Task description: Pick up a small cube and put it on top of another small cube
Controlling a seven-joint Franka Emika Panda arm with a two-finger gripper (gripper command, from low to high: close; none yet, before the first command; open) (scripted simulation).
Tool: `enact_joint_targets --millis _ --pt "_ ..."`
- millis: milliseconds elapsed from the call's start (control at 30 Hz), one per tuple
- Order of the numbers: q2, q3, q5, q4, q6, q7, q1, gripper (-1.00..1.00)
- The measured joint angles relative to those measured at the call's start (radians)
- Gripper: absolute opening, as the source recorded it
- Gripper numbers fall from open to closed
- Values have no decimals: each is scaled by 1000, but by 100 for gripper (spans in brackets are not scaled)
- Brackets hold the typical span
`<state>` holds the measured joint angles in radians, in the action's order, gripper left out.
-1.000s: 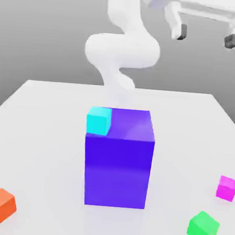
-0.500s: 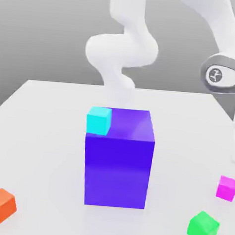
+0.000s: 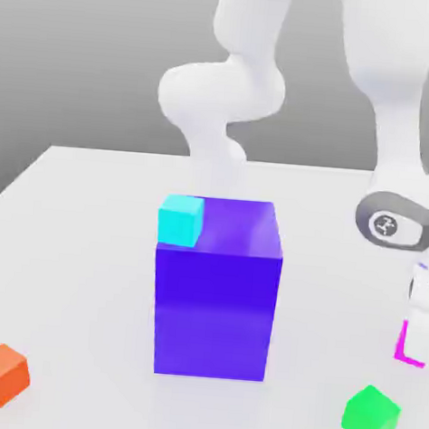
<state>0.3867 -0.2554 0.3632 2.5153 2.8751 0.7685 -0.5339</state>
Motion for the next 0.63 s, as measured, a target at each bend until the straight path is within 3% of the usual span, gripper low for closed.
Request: enact_joint_targets --millis 167,333,467,500,633 --pt "-157 -92 -153 24 -128 -127 93 -100" --pt "-188 -4 -259 -105 -277 -303 276 -100" --pt "-76 46 -221 -136 -196 -294 283 -100" --pt "-50 55 -209 -138 -173 -286 278 100" --pt "-50 55 -209 -138 -173 -286 278 100"
